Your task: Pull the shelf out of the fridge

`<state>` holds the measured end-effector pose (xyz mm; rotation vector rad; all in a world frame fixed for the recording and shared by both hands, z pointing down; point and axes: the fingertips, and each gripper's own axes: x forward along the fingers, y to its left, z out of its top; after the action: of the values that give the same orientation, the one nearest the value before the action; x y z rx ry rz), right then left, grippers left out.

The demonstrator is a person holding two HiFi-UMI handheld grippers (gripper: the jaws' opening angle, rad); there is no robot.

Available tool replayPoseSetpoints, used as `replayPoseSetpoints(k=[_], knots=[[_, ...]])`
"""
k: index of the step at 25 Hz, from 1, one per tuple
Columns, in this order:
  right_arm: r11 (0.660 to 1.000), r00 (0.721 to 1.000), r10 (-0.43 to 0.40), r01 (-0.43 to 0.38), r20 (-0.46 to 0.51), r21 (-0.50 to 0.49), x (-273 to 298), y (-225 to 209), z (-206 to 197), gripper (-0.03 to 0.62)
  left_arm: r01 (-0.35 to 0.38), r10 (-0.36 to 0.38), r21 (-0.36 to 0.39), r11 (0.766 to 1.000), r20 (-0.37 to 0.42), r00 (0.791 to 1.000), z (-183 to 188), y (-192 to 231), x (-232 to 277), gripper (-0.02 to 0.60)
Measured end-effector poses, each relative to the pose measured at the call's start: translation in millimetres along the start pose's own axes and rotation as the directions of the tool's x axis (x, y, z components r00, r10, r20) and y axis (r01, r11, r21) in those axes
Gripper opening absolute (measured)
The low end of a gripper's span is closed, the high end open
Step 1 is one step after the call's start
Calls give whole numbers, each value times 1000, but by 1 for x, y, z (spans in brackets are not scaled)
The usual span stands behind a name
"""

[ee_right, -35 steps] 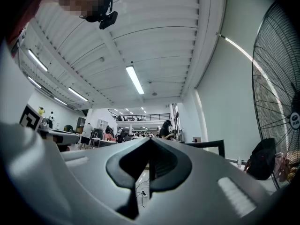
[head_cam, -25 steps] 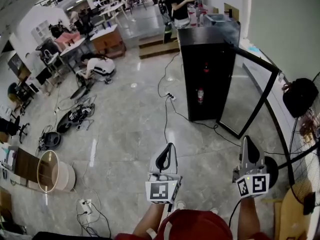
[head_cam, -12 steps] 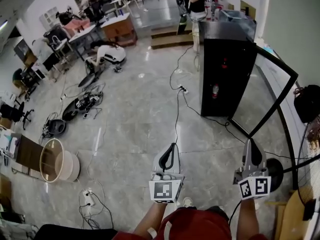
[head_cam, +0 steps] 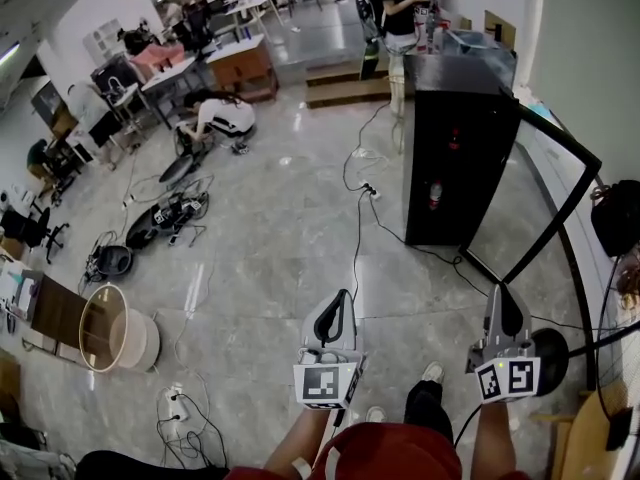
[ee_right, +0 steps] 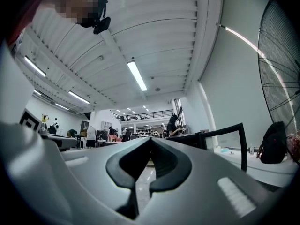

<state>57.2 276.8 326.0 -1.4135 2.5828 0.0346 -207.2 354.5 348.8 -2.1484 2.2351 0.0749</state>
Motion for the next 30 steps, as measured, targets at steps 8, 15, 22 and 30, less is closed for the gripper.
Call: replayPoseSetpoints(k=[8,15,22,30], knots=[[1000,1000,26,-27,13,5,63,-39,-6,-2,-22,21,13,1000,24,999,0,-5,66,2],[1000,1000,21,-22,19,16,119,-111,-6,-2,-36,36,24,999,26,999,-1,-32,148,2],[999,999,22,-23,23,45,174,-184,-13,-2,-40,39,33,999,28,999,5,-69,230,2],[998,999,24,-25,25,52,224,-253,-21,-2,-27,26,45,999,35,999,-4,-107,315,2]])
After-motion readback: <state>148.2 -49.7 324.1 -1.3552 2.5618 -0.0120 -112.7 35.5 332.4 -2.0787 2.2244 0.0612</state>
